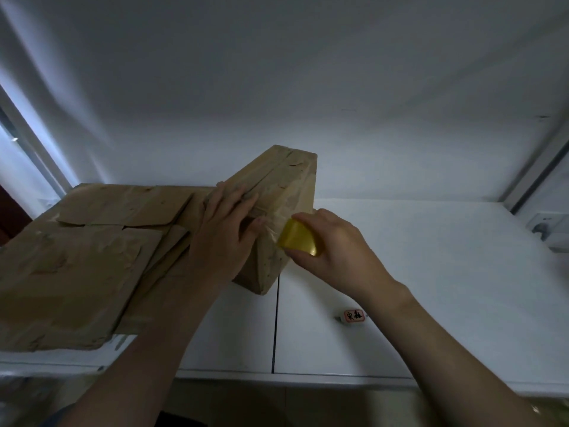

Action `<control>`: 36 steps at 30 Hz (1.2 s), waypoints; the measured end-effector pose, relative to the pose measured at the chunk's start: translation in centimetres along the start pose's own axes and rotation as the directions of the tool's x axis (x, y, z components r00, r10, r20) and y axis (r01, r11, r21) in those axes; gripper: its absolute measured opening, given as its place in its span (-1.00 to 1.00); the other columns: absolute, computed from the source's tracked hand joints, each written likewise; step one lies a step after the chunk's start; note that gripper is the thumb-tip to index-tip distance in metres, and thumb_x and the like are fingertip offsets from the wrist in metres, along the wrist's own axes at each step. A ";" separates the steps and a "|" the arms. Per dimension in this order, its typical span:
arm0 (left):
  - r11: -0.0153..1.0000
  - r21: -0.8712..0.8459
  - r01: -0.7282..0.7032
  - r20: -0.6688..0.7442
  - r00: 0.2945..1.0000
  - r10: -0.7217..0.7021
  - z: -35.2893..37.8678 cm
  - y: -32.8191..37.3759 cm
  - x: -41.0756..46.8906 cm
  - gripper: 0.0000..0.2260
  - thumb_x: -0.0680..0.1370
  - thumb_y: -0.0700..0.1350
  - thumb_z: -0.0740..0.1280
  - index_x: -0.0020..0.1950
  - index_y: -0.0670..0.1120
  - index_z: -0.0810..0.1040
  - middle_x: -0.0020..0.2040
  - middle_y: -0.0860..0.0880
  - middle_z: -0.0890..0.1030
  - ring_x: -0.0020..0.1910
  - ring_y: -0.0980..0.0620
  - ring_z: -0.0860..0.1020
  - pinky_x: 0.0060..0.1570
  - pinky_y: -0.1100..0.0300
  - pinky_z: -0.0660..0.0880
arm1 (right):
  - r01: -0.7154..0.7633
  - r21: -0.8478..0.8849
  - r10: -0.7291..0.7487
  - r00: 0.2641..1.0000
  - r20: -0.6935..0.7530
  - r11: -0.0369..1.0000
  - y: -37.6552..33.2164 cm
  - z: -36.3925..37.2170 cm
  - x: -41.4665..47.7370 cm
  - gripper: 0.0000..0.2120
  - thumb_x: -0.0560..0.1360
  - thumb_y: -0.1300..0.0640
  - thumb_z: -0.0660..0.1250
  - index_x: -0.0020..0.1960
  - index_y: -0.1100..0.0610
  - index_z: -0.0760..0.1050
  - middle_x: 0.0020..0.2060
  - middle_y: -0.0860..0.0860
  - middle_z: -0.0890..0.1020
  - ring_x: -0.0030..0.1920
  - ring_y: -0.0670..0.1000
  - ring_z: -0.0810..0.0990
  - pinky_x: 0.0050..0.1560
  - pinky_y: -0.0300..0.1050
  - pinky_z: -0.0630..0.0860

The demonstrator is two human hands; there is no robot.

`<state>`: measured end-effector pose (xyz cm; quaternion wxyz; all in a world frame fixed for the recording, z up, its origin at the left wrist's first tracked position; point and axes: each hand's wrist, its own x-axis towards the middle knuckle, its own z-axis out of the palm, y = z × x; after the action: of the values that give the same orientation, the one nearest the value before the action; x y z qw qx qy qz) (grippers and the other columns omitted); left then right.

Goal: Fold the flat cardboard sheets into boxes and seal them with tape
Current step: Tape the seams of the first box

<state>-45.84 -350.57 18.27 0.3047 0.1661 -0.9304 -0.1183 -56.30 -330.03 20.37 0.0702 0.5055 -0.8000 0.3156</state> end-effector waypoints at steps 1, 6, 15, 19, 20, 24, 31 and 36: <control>1.000 -0.011 -0.003 -0.012 1.000 0.003 -0.1 -0.1 0.0 -0.41 0.61 0.32 0.03 0.53 0.05 0.41 0.57 0.09 0.31 0.62 0.00 0.02 0.51 0.06 -0.15 | -0.026 -0.017 0.026 1.000 0.014 1.000 0.1 0.1 0.0 -0.46 0.49 -0.18 0.46 0.40 -0.03 0.47 0.00 -0.09 0.52 0.00 0.01 0.54 -0.06 -0.21 0.35; 0.995 -0.093 0.040 -0.069 0.997 -0.046 0.4 0.1 0.1 -0.39 0.51 0.39 0.19 0.44 0.09 0.51 0.51 0.15 0.39 0.60 0.01 0.10 0.51 -0.01 0.10 | -0.081 -0.020 0.082 0.995 0.060 0.997 -0.7 1.2 1.2 -0.58 0.48 -0.16 0.47 0.29 -0.07 0.55 -0.04 -0.04 0.55 -0.03 0.03 0.54 -0.09 -0.18 0.37; 0.982 -0.181 0.044 -0.123 0.990 -0.067 0.4 -0.2 0.9 -0.46 0.41 0.27 0.41 0.31 0.04 0.63 0.33 0.18 0.56 0.48 0.01 0.31 0.39 0.14 0.29 | -0.121 -0.011 0.122 0.988 0.092 0.993 -1.4 2.2 3.1 -0.50 0.47 -0.16 0.48 0.36 -0.04 0.54 0.07 -0.03 0.60 0.06 0.00 0.54 -0.03 -0.22 0.32; 0.960 -0.279 -0.009 -0.076 0.997 -0.013 -0.1 -1.3 1.5 -0.48 0.38 0.24 0.46 0.29 0.07 0.63 0.27 0.30 0.52 0.45 0.09 0.35 0.35 0.37 0.18 | -0.149 0.156 0.129 0.983 0.133 0.976 -0.7 1.4 2.2 -0.48 0.46 -0.15 0.50 0.38 -0.06 0.52 -0.06 -0.12 0.52 -0.06 -0.15 0.48 -0.07 -0.34 0.39; 0.949 -0.314 -0.014 -0.055 0.998 -0.004 -0.2 -1.6 1.7 -0.47 0.36 0.25 0.47 0.28 0.08 0.63 0.27 0.29 0.53 0.46 0.11 0.35 0.37 0.34 0.20 | -0.146 0.166 0.120 0.980 0.159 0.975 -0.5 1.3 1.8 -0.45 0.47 -0.14 0.49 0.42 -0.06 0.48 -0.03 -0.11 0.53 -0.05 -0.15 0.48 -0.06 -0.36 0.40; 0.891 -0.450 -0.057 0.020 0.997 0.074 -0.9 -3.0 2.7 -0.48 0.35 0.27 0.47 0.26 0.13 0.59 0.25 0.35 0.53 0.49 0.18 0.31 0.47 0.24 0.24 | -0.010 0.060 0.003 0.993 0.120 0.998 -0.4 1.4 0.1 -0.28 0.45 -0.24 0.44 0.54 -0.17 0.28 0.19 -0.18 0.58 0.10 -0.17 0.52 0.04 -0.34 0.46; 0.800 -0.588 0.118 0.127 0.990 -0.052 -2.1 -4.4 3.2 -0.48 0.32 0.07 0.57 0.27 0.01 0.64 0.41 0.12 0.49 0.56 0.09 0.22 0.48 0.11 0.26 | 0.070 -0.026 -0.069 0.997 0.022 0.997 -2.4 2.7 0.7 -0.42 0.41 -0.31 0.46 0.36 -0.14 0.53 -0.04 -0.11 0.66 -0.09 -0.08 0.59 -0.15 -0.14 0.54; 0.798 -0.477 0.368 -0.024 0.902 -0.430 -2.6 -3.5 -0.2 -0.64 0.41 0.13 0.56 0.13 0.04 0.63 0.03 0.05 0.62 0.02 0.05 0.57 -0.05 0.16 0.48 | 0.068 -0.025 -0.067 0.998 0.021 0.997 -2.9 3.5 1.4 -0.41 0.38 -0.27 0.51 0.34 -0.07 0.57 -0.12 -0.05 0.66 -0.15 -0.01 0.59 -0.20 -0.11 0.48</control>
<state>-43.28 -354.00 19.06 0.3638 0.2887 -0.7969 -0.3863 -53.78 -333.95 19.45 0.0793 0.5345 -0.7871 0.2975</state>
